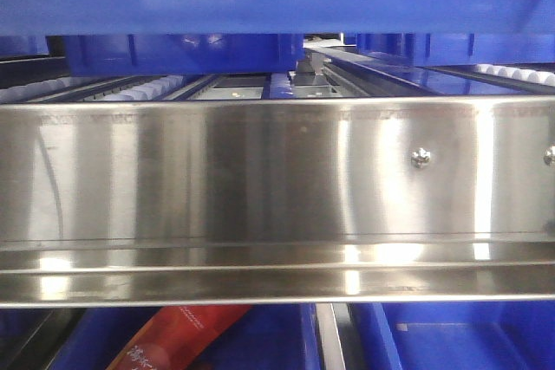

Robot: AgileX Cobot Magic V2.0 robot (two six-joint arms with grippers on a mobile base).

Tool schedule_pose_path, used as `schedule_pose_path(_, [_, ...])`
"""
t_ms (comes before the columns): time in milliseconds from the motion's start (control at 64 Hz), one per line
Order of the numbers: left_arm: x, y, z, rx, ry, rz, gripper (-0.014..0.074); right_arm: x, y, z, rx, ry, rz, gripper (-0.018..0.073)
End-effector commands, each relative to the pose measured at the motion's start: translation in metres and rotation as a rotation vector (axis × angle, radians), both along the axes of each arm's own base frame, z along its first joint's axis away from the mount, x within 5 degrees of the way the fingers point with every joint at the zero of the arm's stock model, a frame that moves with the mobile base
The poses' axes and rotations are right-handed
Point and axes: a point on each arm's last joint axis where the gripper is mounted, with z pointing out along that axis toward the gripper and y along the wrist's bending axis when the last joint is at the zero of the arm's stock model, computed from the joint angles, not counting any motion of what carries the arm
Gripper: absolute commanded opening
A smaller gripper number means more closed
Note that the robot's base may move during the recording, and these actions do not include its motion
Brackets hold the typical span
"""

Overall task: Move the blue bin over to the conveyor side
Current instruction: 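Pull the held blue bin back toward the robot, clearing the rack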

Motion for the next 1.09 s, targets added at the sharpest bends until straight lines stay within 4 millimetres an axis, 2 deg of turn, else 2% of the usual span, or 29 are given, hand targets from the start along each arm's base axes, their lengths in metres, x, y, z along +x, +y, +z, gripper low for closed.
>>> schedule_pose_path(0, [-0.0062, -0.0005, 0.0175, -0.012, -0.134, -0.019, -0.0019, -0.0025, -0.0035, 0.0146, 0.016, -0.129, -0.006, -0.0081])
schedule_pose_path(1078, [-0.0062, -0.0004, 0.0175, -0.01, -0.134, -0.018, -0.0019, -0.0021, -0.0034, 0.0151, 0.018, -0.135, -0.006, -0.0081])
